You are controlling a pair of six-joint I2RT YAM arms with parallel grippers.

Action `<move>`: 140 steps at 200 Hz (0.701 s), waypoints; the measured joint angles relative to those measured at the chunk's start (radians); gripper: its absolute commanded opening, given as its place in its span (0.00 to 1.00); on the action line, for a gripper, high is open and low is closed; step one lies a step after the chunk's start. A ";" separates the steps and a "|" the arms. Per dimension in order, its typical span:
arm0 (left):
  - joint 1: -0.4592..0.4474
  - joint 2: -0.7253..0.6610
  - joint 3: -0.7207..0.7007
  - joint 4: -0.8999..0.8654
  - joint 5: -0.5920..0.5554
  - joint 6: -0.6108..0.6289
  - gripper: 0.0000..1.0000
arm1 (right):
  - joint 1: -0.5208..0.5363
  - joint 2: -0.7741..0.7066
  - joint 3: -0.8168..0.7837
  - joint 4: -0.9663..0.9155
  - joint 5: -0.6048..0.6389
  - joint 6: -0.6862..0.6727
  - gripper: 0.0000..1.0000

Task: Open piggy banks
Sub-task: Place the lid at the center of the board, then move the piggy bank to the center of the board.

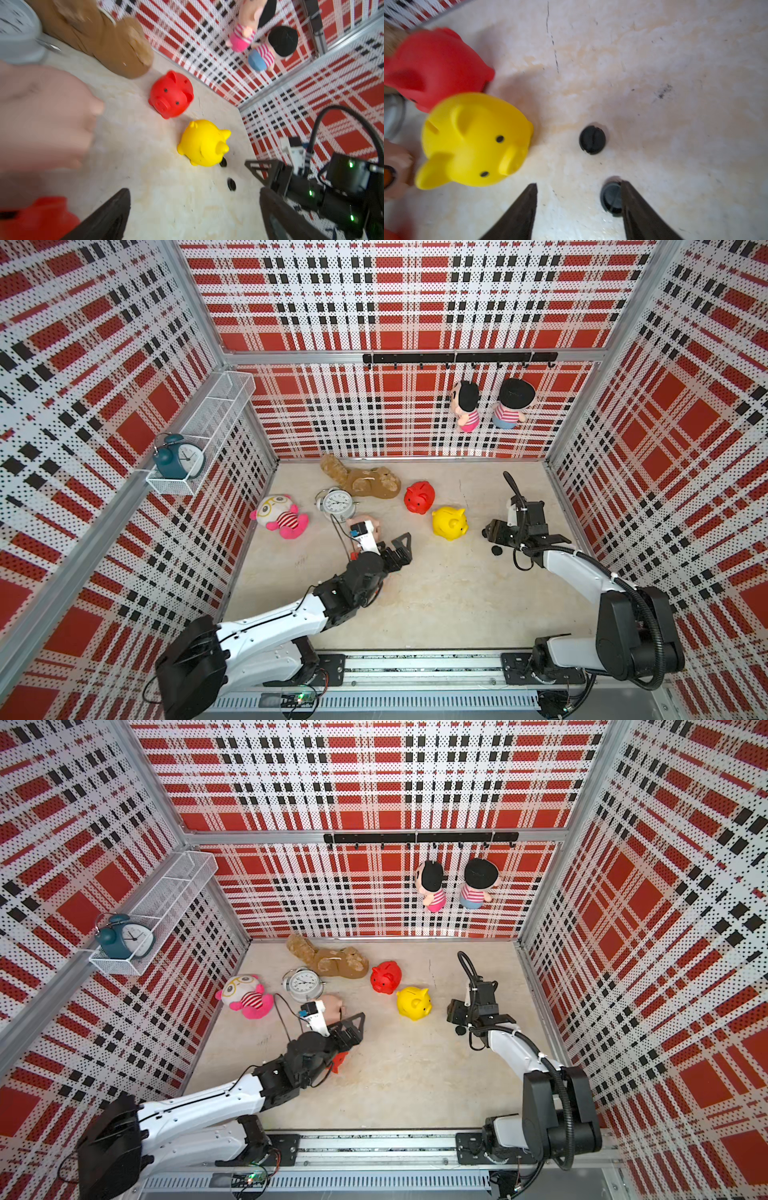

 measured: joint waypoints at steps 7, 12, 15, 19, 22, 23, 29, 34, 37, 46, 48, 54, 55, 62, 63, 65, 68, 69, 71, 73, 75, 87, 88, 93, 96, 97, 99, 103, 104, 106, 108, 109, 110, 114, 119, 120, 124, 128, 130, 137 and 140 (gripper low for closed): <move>-0.042 0.040 0.010 0.020 -0.019 -0.011 0.98 | 0.000 0.027 0.028 0.018 -0.021 0.002 0.72; -0.071 0.072 0.019 0.034 -0.032 -0.021 0.98 | 0.000 0.050 0.050 0.032 -0.040 0.001 0.73; -0.083 0.087 0.024 0.040 -0.037 -0.023 0.98 | 0.000 0.063 0.063 0.041 -0.050 0.001 0.73; -0.101 0.110 0.031 0.051 -0.045 -0.031 0.98 | 0.000 0.085 0.084 0.053 -0.068 0.000 0.74; -0.116 0.130 0.038 0.059 -0.051 -0.039 0.98 | 0.000 0.098 0.097 0.063 -0.078 0.001 0.74; -0.119 0.135 0.039 0.061 -0.052 -0.041 0.98 | 0.000 0.105 0.103 0.068 -0.084 0.001 0.75; -0.142 0.171 0.051 0.079 -0.061 -0.051 0.98 | 0.000 0.134 0.130 0.091 -0.108 0.001 0.76; -0.156 0.197 0.060 0.093 -0.067 -0.061 0.98 | 0.000 0.154 0.148 0.109 -0.126 -0.001 0.78; -0.164 0.218 0.066 0.104 -0.069 -0.067 0.98 | 0.000 0.168 0.160 0.124 -0.139 0.000 0.79; -0.179 0.264 0.077 0.129 -0.075 -0.089 0.98 | 0.000 0.198 0.184 0.162 -0.171 -0.003 0.80; -0.182 0.275 0.079 0.134 -0.074 -0.093 0.98 | 0.000 0.205 0.189 0.169 -0.176 -0.002 0.80; -0.186 0.303 0.083 0.150 -0.074 -0.109 0.98 | 0.000 0.225 0.205 0.191 -0.199 -0.002 0.80; -0.186 0.311 0.083 0.154 -0.073 -0.116 0.98 | 0.000 0.227 0.208 0.193 -0.202 -0.002 0.80; -0.185 0.342 0.082 0.175 -0.070 -0.141 0.98 | 0.000 0.252 0.229 0.212 -0.228 -0.001 0.80; -0.185 0.349 0.082 0.180 -0.068 -0.145 0.98 | 0.000 0.258 0.233 0.216 -0.235 0.000 0.80; -0.183 0.357 0.080 0.188 -0.066 -0.151 0.98 | 0.000 0.266 0.240 0.222 -0.243 -0.001 0.81; -0.182 0.370 0.078 0.197 -0.063 -0.162 0.98 | 0.000 0.276 0.248 0.232 -0.253 0.000 0.81; -0.180 0.377 0.077 0.203 -0.061 -0.166 0.98 | 0.000 0.283 0.253 0.237 -0.260 0.002 0.81; -0.178 0.385 0.074 0.213 -0.058 -0.175 0.98 | 0.000 0.292 0.259 0.242 -0.268 0.001 0.81; -0.177 0.390 0.072 0.219 -0.056 -0.180 0.98 | 0.000 0.296 0.263 0.246 -0.272 0.001 0.81; -0.175 0.399 0.068 0.229 -0.053 -0.186 0.99 | 0.000 0.307 0.270 0.256 -0.283 0.003 0.81; -0.155 0.439 0.032 0.293 -0.029 -0.231 0.98 | 0.000 0.350 0.293 0.295 -0.321 0.006 0.80; -0.154 0.441 0.030 0.297 -0.027 -0.232 0.98 | 0.000 0.352 0.293 0.297 -0.323 0.006 0.80; -0.144 0.454 0.012 0.323 -0.018 -0.247 0.98 | 0.001 0.366 0.296 0.313 -0.335 0.007 0.80; -0.136 0.464 0.001 0.336 -0.012 -0.255 0.98 | 0.002 0.375 0.296 0.321 -0.343 0.008 0.80; -0.134 0.466 -0.002 0.340 -0.010 -0.256 0.98 | 0.002 0.376 0.296 0.323 -0.344 0.008 0.80; -0.129 0.470 -0.008 0.349 -0.005 -0.262 0.98 | 0.003 0.381 0.296 0.328 -0.348 0.008 0.80; -0.120 0.481 -0.019 0.363 0.001 -0.270 0.98 | 0.003 0.389 0.296 0.336 -0.355 0.008 0.80; -0.116 0.484 -0.023 0.367 0.005 -0.273 0.98 | 0.004 0.391 0.296 0.338 -0.357 0.008 0.80; -0.112 0.488 -0.027 0.372 0.008 -0.277 0.98 | 0.005 0.393 0.295 0.341 -0.360 0.008 0.80; -0.108 0.492 -0.032 0.378 0.013 -0.280 0.98 | 0.007 0.396 0.294 0.344 -0.363 0.008 0.80; -0.103 0.496 -0.035 0.383 0.016 -0.283 0.98 | 0.008 0.398 0.294 0.347 -0.365 0.008 0.80; -0.101 0.497 -0.037 0.385 0.018 -0.284 0.98 | 0.008 0.399 0.294 0.348 -0.366 0.008 0.79; -0.092 0.504 -0.045 0.396 0.026 -0.289 0.98 | 0.010 0.403 0.291 0.354 -0.371 0.008 0.79; -0.080 0.512 -0.053 0.407 0.035 -0.294 0.98 | 0.012 0.406 0.288 0.360 -0.377 0.008 0.78; -0.077 0.514 -0.055 0.412 0.038 -0.295 0.98 | 0.012 0.407 0.287 0.360 -0.377 0.008 0.78; -0.068 0.518 -0.060 0.421 0.046 -0.298 0.98 | 0.014 0.409 0.285 0.364 -0.383 0.006 0.78; -0.059 0.521 -0.064 0.428 0.051 -0.301 0.98 | 0.016 0.410 0.284 0.366 -0.388 0.006 0.78; -0.056 0.521 -0.066 0.432 0.052 -0.301 0.98 | 0.018 0.410 0.284 0.369 -0.390 0.006 0.78; -0.042 0.521 -0.070 0.444 0.061 -0.303 0.98 | 0.024 0.411 0.282 0.376 -0.395 0.005 0.77; -0.036 0.521 -0.071 0.450 0.065 -0.304 0.98 | 0.026 0.411 0.281 0.380 -0.395 0.005 0.77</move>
